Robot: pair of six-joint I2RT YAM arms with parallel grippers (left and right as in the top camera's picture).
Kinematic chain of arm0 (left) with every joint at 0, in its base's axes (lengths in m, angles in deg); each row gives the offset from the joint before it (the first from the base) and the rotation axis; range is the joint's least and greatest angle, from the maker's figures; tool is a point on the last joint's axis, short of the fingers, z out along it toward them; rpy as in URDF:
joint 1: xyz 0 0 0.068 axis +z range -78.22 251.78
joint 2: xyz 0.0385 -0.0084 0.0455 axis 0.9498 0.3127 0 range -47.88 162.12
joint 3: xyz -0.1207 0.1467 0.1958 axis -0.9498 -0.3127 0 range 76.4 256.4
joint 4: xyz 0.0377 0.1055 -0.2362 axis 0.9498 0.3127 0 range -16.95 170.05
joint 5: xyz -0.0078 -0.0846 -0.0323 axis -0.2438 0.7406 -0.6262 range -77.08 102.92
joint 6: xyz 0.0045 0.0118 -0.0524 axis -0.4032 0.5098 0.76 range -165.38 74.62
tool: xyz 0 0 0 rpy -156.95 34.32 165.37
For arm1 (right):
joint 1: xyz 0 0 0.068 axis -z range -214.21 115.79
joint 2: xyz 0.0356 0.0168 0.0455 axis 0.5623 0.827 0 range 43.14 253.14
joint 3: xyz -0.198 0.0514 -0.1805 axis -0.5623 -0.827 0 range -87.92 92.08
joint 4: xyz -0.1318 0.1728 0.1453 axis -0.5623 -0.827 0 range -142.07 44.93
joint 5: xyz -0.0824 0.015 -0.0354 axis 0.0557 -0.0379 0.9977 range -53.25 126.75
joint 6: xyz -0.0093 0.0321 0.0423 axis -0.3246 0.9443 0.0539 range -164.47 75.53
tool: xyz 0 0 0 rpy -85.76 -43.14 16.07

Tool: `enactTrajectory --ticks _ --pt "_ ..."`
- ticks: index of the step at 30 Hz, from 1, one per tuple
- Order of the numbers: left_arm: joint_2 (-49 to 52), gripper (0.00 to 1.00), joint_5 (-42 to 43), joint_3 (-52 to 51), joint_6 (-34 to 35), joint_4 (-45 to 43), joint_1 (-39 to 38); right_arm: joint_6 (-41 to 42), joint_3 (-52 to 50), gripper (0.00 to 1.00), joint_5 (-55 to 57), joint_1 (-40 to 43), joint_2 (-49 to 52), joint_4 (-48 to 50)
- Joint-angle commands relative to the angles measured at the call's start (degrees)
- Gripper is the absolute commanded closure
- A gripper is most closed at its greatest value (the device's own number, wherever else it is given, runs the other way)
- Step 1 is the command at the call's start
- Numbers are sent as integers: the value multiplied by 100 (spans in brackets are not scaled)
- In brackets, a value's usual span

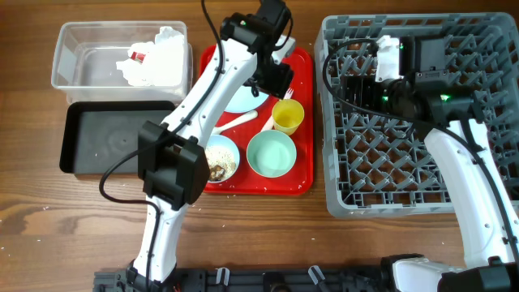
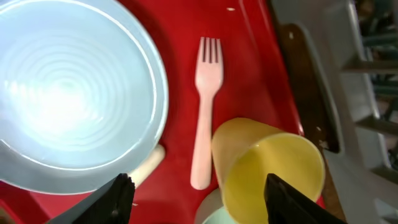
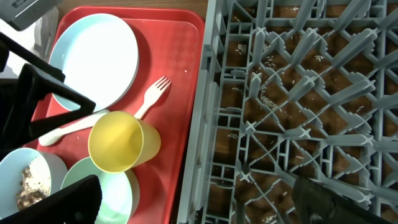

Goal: Sort waste into correct bins and load items into the dishwasher rack

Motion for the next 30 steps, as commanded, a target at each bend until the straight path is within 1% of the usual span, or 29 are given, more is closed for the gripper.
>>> enactTrajectory --ticks 1,3,5,8,10,11,12,13,17,18,19,20,22,24,25,26,27,28,30 --pt "15 34 -81 -367 313 -63 17 76 111 0 -94 -28 42 24" --pt "17 34 173 -660 313 -227 -13 76 114 0 -92 -28 42 28" --pt "20 35 192 -922 315 -422 -37 79 111 0 -92 -28 44 31" --pt "22 39 195 -1119 315 -590 -59 76 111 0 -92 -28 44 31" --pt "22 49 195 -1141 315 -682 -63 76 114 0 -92 -28 44 33" --pt "22 58 195 -1141 315 -715 -61 79 111 0 -92 -28 44 33" --pt "22 65 219 -1141 315 -804 -66 79 111 0 -92 -28 44 33" --pt "22 70 282 -1141 313 -868 -79 76 114 0 -92 -28 44 31" --pt "22 78 385 -1141 313 -988 -138 79 111 0 -92 -28 44 28" --pt "22 83 385 -1141 313 -1001 -149 76 111 0 -92 -28 44 31" --pt "22 93 385 -1141 313 -1012 -160 76 114 0 -92 -28 44 31" --pt "22 96 385 -1139 315 -1025 -166 76 114 0 -92 -28 44 31" --pt "17 96 387 -1134 411 -1049 -170 79 111 0 -94 -28 44 31" --pt "-42 96 389 -1036 807 -1021 -122 83 114 0 -96 -28 44 24" --pt "-133 96 542 -944 960 -977 -37 149 114 0 -98 -28 44 20" --pt "-299 96 1029 -837 955 -953 127 315 111 0 -101 -28 44 15" --pt "-459 96 1624 -767 955 -968 321 544 114 0 -149 -28 44 22" --pt "-586 96 2173 -739 955 -1001 533 573 111 0 -356 -28 44 50" --pt "-763 96 3665 -739 955 -1005 1163 566 111 0 -1322 -28 44 299"
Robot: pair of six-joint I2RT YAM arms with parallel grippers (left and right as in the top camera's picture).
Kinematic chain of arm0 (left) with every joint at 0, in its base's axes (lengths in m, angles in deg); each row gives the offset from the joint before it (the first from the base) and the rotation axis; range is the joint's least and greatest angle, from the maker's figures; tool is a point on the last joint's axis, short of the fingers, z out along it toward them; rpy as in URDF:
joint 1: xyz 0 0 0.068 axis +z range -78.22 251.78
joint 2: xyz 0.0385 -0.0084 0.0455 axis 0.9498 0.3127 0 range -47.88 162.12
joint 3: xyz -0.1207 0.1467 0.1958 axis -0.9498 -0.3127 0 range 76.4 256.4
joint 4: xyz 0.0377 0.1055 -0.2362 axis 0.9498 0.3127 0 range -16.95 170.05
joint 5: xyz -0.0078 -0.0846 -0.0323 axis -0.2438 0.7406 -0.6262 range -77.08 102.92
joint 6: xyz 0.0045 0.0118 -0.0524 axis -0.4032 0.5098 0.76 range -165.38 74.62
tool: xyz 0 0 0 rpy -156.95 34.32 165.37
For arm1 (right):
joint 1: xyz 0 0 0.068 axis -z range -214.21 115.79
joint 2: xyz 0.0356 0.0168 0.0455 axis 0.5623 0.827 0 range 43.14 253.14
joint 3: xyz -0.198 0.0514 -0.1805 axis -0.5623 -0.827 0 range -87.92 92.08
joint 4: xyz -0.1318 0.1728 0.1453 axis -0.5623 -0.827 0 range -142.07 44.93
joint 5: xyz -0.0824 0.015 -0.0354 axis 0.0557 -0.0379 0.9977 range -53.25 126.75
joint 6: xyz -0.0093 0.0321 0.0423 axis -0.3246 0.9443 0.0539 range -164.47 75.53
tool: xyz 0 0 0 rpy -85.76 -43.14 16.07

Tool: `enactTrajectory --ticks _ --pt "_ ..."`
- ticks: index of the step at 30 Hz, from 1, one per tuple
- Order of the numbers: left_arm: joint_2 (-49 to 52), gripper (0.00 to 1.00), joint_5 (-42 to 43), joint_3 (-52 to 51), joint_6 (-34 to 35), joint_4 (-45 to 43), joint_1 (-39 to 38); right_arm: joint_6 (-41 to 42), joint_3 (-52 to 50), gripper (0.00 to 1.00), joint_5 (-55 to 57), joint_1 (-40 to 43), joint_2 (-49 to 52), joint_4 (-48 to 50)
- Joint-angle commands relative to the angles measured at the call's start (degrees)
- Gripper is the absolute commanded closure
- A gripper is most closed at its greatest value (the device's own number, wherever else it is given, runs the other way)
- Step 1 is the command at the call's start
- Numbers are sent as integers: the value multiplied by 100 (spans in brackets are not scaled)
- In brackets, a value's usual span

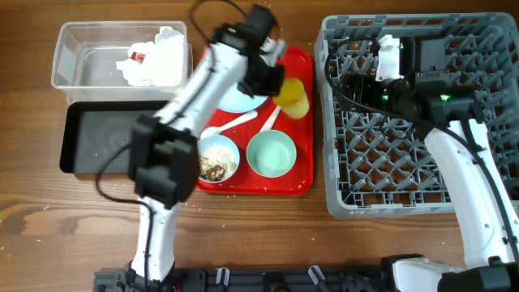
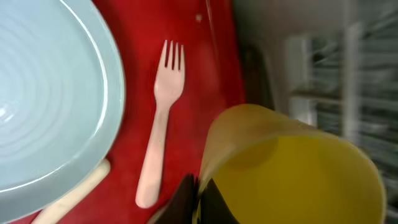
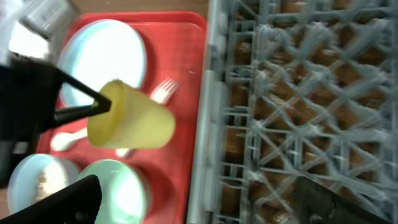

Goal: Sort waste into correct bins and load items into the dishwasher rack

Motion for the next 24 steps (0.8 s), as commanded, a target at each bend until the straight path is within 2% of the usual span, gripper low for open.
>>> enactTrajectory --ticks 1,4,6,8,12,16,20,24 --pt "-566 96 2535 205 136 35 957 179 111 0 -1512 -28 44 396" --pt "-553 96 4249 173 133 103 1572 142 111 0 -3005 -28 70 1180" --pt "-553 96 4793 173 133 151 1626 144 111 0 -4024 -28 205 1834" --pt "-553 96 5093 173 131 173 1598 149 111 0 -4509 -31 319 2293" --pt "-553 96 5949 173 131 190 1552 142 111 0 -4586 -31 463 2509" --pt "-553 96 6400 173 133 216 1550 146 111 0 -4588 -31 553 2610" --pt "-553 96 6398 173 127 424 1537 162 111 0 -4955 -42 616 2992" --pt "-553 96 6395 173 90 422 1423 208 111 9 -5010 -258 616 3373"
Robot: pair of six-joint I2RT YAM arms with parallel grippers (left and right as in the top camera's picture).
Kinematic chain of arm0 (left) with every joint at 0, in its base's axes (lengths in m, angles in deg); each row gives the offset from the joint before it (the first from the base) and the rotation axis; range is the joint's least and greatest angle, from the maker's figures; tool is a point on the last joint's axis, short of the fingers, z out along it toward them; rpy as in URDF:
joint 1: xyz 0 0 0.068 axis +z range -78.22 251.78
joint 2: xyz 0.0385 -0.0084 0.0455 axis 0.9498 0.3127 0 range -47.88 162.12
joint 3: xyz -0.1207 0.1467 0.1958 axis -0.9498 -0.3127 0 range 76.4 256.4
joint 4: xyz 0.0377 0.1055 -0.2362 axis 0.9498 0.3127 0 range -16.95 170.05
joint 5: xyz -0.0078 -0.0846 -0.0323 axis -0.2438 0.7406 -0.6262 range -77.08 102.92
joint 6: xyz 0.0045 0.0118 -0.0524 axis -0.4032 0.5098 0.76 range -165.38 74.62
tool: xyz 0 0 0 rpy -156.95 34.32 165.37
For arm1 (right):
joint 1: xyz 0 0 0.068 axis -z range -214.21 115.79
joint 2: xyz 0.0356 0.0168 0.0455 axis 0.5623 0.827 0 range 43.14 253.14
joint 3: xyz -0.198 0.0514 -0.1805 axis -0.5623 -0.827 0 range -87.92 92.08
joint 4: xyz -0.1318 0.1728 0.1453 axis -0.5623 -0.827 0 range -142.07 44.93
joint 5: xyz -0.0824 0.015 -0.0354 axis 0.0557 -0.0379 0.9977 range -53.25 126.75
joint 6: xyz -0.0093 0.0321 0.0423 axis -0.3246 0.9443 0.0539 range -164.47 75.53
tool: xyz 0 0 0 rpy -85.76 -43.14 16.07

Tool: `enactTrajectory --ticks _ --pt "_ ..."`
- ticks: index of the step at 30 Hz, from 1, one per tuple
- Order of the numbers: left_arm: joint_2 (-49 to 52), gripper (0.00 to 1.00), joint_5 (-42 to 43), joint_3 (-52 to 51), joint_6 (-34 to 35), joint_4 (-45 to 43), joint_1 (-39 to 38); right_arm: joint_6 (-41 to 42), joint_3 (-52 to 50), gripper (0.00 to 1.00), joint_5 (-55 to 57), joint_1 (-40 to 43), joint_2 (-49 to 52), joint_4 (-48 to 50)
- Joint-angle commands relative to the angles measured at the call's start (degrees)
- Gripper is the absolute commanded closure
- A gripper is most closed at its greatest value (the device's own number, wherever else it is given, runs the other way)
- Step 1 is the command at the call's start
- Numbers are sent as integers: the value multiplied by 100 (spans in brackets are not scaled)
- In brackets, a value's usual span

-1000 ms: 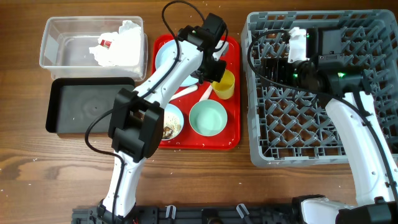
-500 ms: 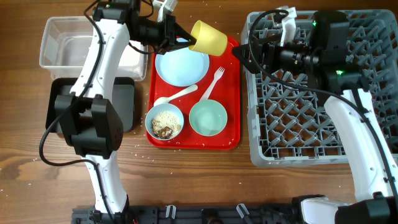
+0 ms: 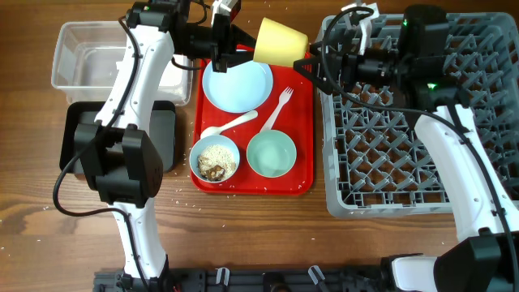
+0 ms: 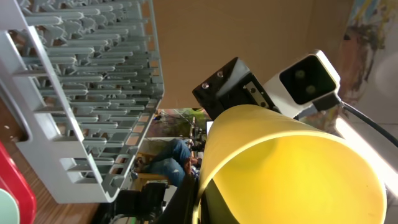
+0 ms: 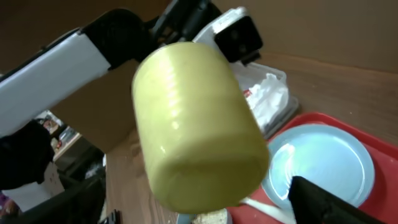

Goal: Sort waste into correct bins and load items into the dishwasher rack

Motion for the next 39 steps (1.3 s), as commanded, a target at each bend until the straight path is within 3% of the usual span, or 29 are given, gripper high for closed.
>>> enactTrajectory --ticks 1,5,10,11,15,16,21,25,28,33,39 --pt "-118 96 210 68 -33 4 -144 24 79 12 -260 -249 85 234" --pt "-118 96 205 68 -35 4 -199 149 79 28 -173 -313 85 254" --pt "-118 96 105 68 -35 7 -203 267 79 37 -173 -313 85 382" --pt "-118 91 42 68 -33 9 -205 267 81 39 -133 -313 85 389" --pt "-118 41 -385 68 -33 7 -203 280 81 46 498 -289 74 133" --pt "-118 36 -601 68 -33 7 -197 278 81 46 713 -278 66 -11" --pt "-118 25 -3799 68 -28 11 -243 282 98 45 2590 -181 -273 -1414" --pt "-118 20 -5278 68 -28 15 -345 870 184 45 4120 -181 -929 -2771" --pt "-118 16 -6516 68 -28 31 -343 1506 221 45 4631 -184 -1268 -4271" --pt "-118 11 -7213 68 -31 26 -343 2138 219 45 5624 -184 -1266 -6548" --pt "-118 8 -7213 68 -31 -13 -343 2387 -72 44 6175 -199 -1228 -7163"
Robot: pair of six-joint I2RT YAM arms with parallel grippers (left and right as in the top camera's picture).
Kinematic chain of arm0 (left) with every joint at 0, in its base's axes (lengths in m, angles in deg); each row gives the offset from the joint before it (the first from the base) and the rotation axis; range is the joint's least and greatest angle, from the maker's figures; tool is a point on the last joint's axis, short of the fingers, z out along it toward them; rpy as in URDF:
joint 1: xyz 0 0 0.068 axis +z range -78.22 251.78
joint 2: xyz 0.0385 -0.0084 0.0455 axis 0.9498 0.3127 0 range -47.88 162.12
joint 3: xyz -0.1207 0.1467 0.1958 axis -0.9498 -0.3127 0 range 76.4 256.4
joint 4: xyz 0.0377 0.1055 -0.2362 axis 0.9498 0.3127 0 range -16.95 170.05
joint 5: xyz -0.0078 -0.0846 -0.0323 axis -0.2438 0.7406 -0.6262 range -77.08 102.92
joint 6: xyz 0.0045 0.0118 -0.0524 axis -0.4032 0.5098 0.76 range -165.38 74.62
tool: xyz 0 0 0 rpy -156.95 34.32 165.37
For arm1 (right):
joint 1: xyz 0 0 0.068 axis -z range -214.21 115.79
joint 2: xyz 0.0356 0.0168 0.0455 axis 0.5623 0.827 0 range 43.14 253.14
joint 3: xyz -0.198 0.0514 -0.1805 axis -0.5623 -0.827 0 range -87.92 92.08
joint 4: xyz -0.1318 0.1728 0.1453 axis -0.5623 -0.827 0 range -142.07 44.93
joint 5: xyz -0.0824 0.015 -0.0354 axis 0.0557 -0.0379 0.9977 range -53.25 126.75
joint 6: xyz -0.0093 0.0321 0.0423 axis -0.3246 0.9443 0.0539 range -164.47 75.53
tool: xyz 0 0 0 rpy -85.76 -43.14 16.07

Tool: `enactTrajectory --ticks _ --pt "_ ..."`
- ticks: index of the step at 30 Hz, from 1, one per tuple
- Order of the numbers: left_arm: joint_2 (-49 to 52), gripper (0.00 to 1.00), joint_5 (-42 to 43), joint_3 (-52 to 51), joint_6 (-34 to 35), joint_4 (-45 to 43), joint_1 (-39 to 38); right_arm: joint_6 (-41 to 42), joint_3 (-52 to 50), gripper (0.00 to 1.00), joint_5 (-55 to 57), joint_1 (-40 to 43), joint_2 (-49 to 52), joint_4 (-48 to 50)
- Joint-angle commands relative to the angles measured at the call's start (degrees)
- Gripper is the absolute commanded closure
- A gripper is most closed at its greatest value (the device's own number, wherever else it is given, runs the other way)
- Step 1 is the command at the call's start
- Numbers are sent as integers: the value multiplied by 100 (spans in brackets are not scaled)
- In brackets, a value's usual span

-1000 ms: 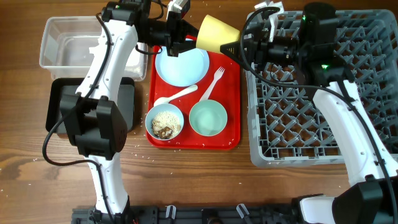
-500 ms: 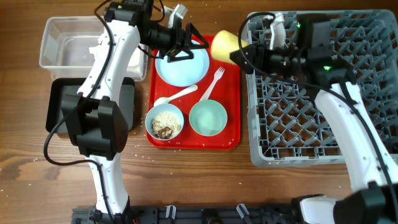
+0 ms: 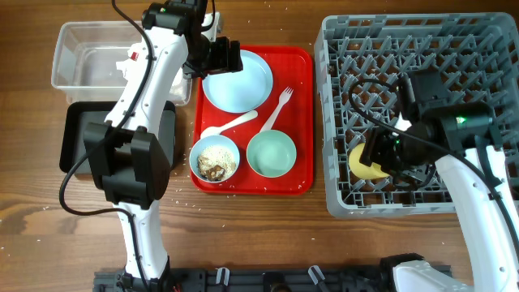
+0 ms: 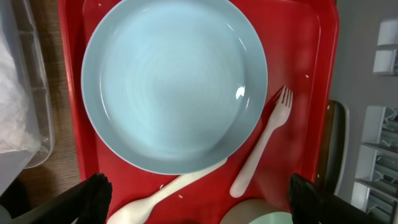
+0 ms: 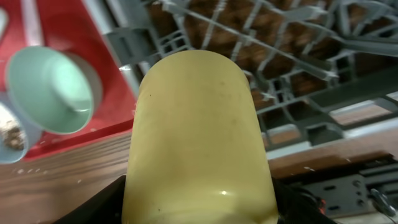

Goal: Sort waste into correct bins and load items into the dishwasher rack

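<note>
The yellow cup (image 5: 196, 137) is gripped in my right gripper (image 5: 199, 202), bottom toward the camera, low over the front-left part of the grey dishwasher rack (image 3: 454, 49). In the overhead view the cup (image 3: 362, 161) shows just left of the right gripper (image 3: 383, 152). My left gripper (image 4: 199, 205) hangs open and empty above the red tray (image 4: 311, 37). On the tray lie a pale blue plate (image 4: 174, 84), a pink fork (image 4: 261, 149), a cream spoon (image 4: 165, 193), a green bowl (image 3: 271, 153) and a bowl of food scraps (image 3: 215, 159).
A clear plastic bin (image 3: 89, 57) holding crumpled paper waste (image 3: 154, 61) stands at the back left. A black bin (image 3: 97, 138) sits in front of it. The rack's upright tines (image 5: 280, 56) surround the cup.
The yellow cup has passed from my left gripper to my right, which now holds it low over the rack's front left. The left gripper has opened and is back over the plate.
My left gripper hung open over the yellow cup on the tray. Then it was shut on the cup and lifted. Then it held the cup high beside the rack's back-left corner, facing the open right gripper. Now the right gripper has the cup over the rack.
</note>
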Motion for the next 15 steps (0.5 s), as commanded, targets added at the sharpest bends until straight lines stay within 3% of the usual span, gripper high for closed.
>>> enactTrajectory --ticks 1,9,13,15 --pt "-116 8 -142 68 -48 -17 2 221 -299 44 402 -2 35 -15" --pt "-116 7 -142 68 -48 -28 2 197 -1073 43 96 -68 501 481" --pt "-116 7 -142 68 -48 -39 2 195 -1174 20 72 -79 732 745" --pt "-116 7 -142 68 -48 -39 2 190 -1174 16 55 -79 776 848"
